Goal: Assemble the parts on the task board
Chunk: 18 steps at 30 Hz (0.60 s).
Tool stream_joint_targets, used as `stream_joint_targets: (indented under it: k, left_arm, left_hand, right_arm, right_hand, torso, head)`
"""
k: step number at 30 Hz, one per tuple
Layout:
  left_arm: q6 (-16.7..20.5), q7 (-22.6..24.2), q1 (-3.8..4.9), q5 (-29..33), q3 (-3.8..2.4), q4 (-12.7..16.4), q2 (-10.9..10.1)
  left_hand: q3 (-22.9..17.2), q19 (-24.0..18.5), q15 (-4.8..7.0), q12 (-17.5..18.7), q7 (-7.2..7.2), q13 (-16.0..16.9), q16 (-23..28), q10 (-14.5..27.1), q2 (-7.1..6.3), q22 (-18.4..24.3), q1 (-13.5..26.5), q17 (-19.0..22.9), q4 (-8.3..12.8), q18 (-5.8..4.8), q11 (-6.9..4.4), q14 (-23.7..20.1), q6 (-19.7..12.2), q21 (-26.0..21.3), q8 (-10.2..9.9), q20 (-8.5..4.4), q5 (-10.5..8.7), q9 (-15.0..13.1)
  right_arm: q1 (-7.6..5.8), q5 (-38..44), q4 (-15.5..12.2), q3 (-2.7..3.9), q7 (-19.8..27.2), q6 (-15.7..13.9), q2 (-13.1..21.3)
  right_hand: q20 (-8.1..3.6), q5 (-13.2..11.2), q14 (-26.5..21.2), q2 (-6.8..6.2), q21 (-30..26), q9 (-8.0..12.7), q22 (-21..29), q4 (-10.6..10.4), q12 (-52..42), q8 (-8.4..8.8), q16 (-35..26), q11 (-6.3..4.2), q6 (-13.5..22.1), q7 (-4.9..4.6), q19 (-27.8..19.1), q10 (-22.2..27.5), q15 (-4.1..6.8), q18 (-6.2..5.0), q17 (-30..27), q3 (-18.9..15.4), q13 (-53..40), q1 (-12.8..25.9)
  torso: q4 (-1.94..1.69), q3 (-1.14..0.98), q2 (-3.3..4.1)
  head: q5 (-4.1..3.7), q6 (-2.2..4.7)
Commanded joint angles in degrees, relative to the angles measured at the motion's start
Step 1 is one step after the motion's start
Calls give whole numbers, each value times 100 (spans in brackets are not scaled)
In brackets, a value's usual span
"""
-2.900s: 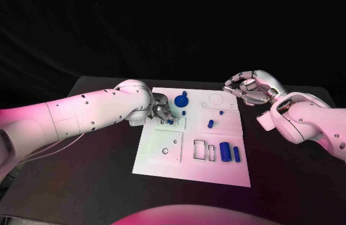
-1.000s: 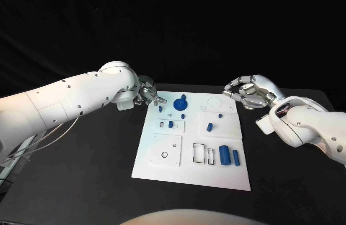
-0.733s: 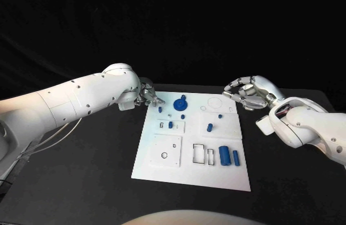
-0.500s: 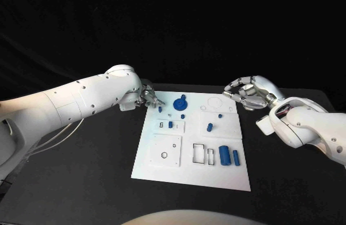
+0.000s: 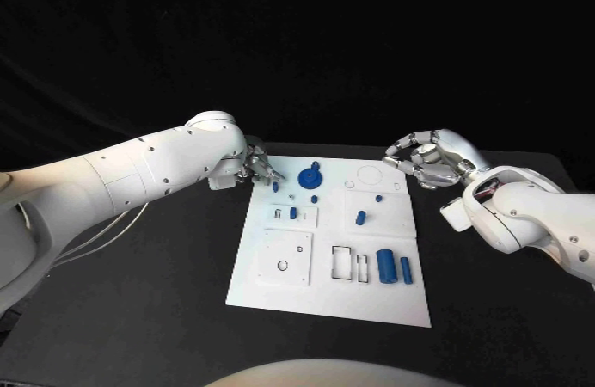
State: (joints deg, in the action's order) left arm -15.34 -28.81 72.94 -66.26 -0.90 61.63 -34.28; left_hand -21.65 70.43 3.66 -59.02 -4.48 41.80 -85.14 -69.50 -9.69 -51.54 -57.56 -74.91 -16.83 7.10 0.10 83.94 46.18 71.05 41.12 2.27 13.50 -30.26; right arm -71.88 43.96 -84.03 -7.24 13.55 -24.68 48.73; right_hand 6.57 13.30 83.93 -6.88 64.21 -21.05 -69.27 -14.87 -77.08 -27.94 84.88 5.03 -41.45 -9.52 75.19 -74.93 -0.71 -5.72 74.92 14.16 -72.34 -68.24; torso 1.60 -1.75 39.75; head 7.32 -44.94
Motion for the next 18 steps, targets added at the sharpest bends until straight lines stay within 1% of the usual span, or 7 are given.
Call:
stream_joint_targets:
  k: [1, 6, 11, 16, 18]
  left_arm:
    - [-62, 48, 14, 69, 1, -28, 34]
    - [-60, 47, 13, 115, 16, -52, 62]
    - [-57, 51, 12, 187, 35, -57, 83]
    - [-63, 51, 12, 225, 47, -56, 89]
    - [-60, 48, 12, 233, 51, -60, 89]
  left_hand:
    - [10, -8, -40, 36, -18, -26, 20, 35, 34, 14, -112, -325, 13, 36, 22, 316, 27, -43, -48, 35, 30, 23]
    - [-10, -3, -44, 25, -21, -30, 18, 39, 99, 5, -207, -325, 14, 35, 25, 316, 60, -40, -77, 42, 27, 49]
    - [-17, -11, -44, 37, -23, -62, 20, 53, 119, 20, -275, -321, 17, 38, 25, 315, 77, -49, -92, 46, 27, 63]
    - [-20, -6, -45, 27, -24, -51, 17, 49, 126, 10, -299, -327, 19, 35, 26, 316, 81, -44, -98, 48, 28, 68]
    - [-28, -12, -46, 37, -25, -73, 23, 60, 150, 21, -339, -314, 17, 38, 27, 313, 92, -51, -107, 50, 31, 75]
  right_arm:
    - [6, 13, 0, 0, 2, 87, -8]
    - [7, 14, 3, 0, -2, 90, -12]
    - [11, 14, 11, 0, -3, 93, -22]
    - [15, 14, 14, 0, -3, 96, -26]
    - [16, 14, 17, 0, -4, 97, -27]
  right_hand:
    - [4, 37, 284, 21, -12, -7, -6, -33, 7, -28, -24, -18, 25, -4, -33, 21, 9, -36, 349, 12, -7, 47]
    - [4, 44, 284, 25, -24, -8, 2, -42, 7, -37, -24, -19, 28, -3, -38, 21, 10, -39, 350, 6, -6, 37]
    - [4, 44, 284, 25, -24, -8, 2, -42, 7, -37, -24, -19, 28, -3, -38, 21, 10, -39, 350, 6, -6, 37]
    - [4, 44, 284, 25, -24, -8, 2, -42, 7, -37, -24, -19, 28, -3, -38, 21, 10, -39, 350, 6, -6, 37]
    - [4, 44, 284, 25, -24, -8, 2, -42, 7, -37, -24, -19, 28, -3, -38, 21, 10, -39, 350, 6, -6, 37]
  torso:
    - [-8, 0, -3]
    - [-5, -1, -1]
    - [1, 0, -5]
    - [-6, -4, -3]
    - [-9, -4, -4]
  head:
    - [-5, -2]
    - [-5, -9]
    - [-8, -18]
    - [-11, -23]
    - [-12, -24]
